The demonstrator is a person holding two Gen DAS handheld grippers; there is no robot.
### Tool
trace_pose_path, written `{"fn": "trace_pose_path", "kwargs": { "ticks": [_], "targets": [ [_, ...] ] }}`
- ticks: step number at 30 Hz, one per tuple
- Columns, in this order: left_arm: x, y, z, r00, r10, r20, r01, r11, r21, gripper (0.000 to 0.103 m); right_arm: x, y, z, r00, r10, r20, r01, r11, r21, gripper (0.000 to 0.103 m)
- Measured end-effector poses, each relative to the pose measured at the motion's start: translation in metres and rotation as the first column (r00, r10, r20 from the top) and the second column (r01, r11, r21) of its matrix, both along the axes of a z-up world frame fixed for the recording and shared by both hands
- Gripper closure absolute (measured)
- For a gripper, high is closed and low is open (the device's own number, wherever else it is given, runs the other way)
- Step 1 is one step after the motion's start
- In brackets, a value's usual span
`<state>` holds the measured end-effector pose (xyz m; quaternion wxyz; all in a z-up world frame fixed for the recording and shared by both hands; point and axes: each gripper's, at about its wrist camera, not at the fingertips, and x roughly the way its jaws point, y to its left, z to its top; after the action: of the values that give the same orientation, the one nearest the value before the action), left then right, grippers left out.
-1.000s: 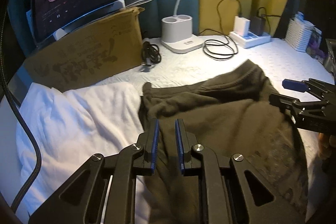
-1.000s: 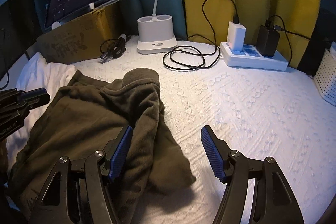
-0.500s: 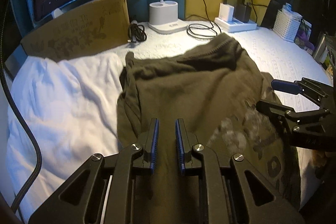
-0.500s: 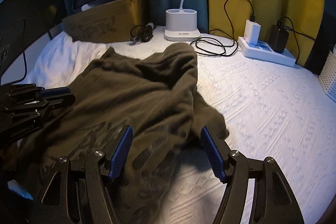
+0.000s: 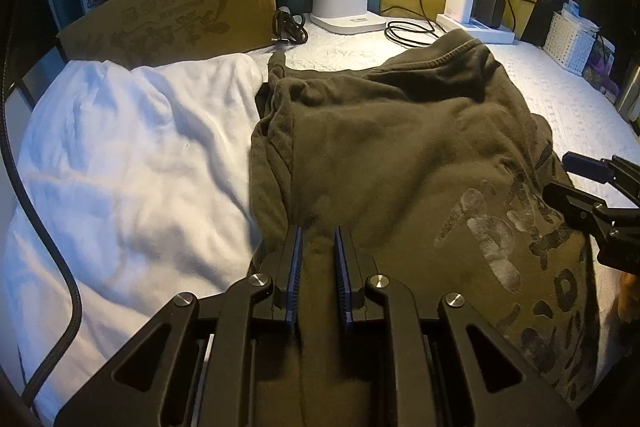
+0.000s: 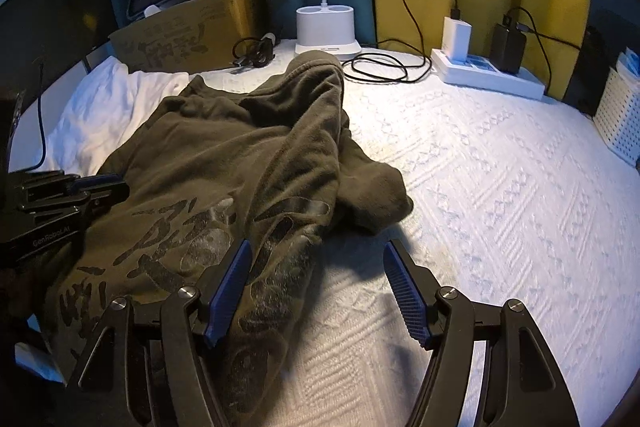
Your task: Fold small clothes
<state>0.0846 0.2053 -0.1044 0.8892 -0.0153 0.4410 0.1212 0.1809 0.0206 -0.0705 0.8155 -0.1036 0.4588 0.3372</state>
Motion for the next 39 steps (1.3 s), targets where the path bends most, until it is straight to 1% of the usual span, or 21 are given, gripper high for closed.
{"fn": "trace_pose_path", "kwargs": {
  "ticks": [4, 9, 12, 13, 15, 19, 25, 31, 33, 34, 35, 39],
  "targets": [
    [-0.009, -0.003, 0.004, 1.000, -0.008, 0.012, 0.008, 1.000, -0.009, 0.087, -0.006, -0.006, 0.008, 1.000, -0.003, 0.001, 0.003, 1.000, 0.010, 0.033],
    [-0.022, -0.010, 0.009, 0.999, -0.020, 0.037, 0.022, 0.999, -0.042, 0.087, -0.018, -0.012, 0.012, 1.000, 0.010, -0.010, -0.010, 1.000, 0.022, 0.033],
    [-0.026, -0.013, 0.004, 0.999, -0.029, 0.042, 0.033, 0.995, -0.096, 0.087, -0.025, -0.014, 0.011, 1.000, 0.022, -0.008, -0.021, 1.000, 0.017, 0.033],
    [-0.026, -0.014, 0.001, 0.999, -0.028, 0.036, 0.032, 0.994, -0.100, 0.087, -0.026, -0.015, 0.009, 1.000, 0.024, -0.007, -0.024, 1.000, 0.012, 0.033],
    [-0.027, -0.017, -0.005, 0.999, -0.024, 0.023, 0.026, 0.995, -0.098, 0.087, -0.029, -0.017, 0.005, 1.000, 0.023, -0.015, -0.023, 1.000, 0.004, 0.033],
    [-0.031, -0.018, -0.008, 0.999, -0.022, 0.034, 0.025, 0.995, -0.095, 0.087, -0.032, -0.025, -0.001, 1.000, 0.020, -0.019, -0.021, 1.000, -0.012, 0.033],
    [-0.033, -0.027, -0.004, 1.000, -0.003, 0.020, 0.005, 0.998, -0.062, 0.087, -0.036, -0.042, -0.002, 1.000, -0.005, -0.014, 0.005, 1.000, -0.014, 0.033],
    [-0.042, -0.041, 0.002, 0.999, -0.017, 0.035, 0.019, 0.998, -0.054, 0.086, -0.040, -0.059, 0.001, 1.000, -0.024, -0.005, 0.024, 1.000, -0.006, 0.033],
    [-0.043, -0.047, 0.004, 0.999, -0.016, 0.035, 0.018, 0.999, -0.051, 0.070, -0.043, -0.065, 0.002, 1.000, -0.029, -0.002, 0.029, 1.000, -0.003, 0.033],
    [-0.044, -0.050, 0.004, 0.999, -0.012, 0.040, 0.014, 0.999, -0.051, 0.054, -0.044, -0.068, 0.003, 0.999, -0.032, 0.000, 0.032, 0.999, -0.002, 0.033],
    [-0.046, -0.053, 0.005, 0.999, -0.006, 0.050, 0.009, 0.999, -0.049, 0.048, -0.045, -0.072, 0.004, 0.999, -0.036, 0.002, 0.036, 0.999, -0.001, 0.033],
    [-0.050, -0.065, 0.009, 0.998, -0.011, 0.067, 0.015, 0.999, -0.049, 0.048, -0.050, -0.087, 0.006, 0.999, -0.052, 0.009, 0.052, 0.999, 0.002, 0.033]
  ]
}}
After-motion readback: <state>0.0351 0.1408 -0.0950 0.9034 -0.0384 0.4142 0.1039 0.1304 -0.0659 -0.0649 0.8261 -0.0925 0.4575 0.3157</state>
